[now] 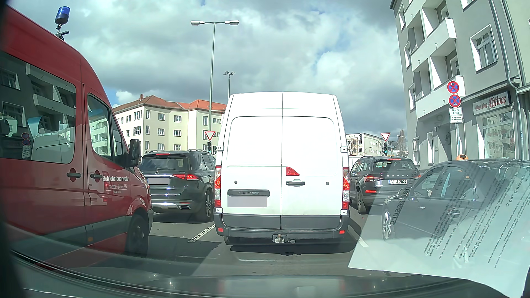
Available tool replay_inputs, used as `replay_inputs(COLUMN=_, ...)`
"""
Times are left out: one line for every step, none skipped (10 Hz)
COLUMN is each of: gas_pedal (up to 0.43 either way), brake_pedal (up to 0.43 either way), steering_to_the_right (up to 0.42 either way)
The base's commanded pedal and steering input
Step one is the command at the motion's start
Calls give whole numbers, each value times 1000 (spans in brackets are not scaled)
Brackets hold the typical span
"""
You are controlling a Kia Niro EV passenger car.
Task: Follow the waypoints while adhering to traffic rules and regulations
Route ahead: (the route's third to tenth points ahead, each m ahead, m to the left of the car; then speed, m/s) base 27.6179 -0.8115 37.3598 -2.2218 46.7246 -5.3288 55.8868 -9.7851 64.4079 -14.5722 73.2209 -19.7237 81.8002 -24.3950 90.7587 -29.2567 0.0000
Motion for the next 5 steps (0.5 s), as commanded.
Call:
replay_inputs(gas_pedal=0, brake_pedal=384, steering_to_the_right=-14)
replay_inputs(gas_pedal=0, brake_pedal=384, steering_to_the_right=-14)
replay_inputs(gas_pedal=0, brake_pedal=384, steering_to_the_right=-14)
replay_inputs(gas_pedal=0, brake_pedal=384, steering_to_the_right=-14)
replay_inputs(gas_pedal=0, brake_pedal=384, steering_to_the_right=-14)
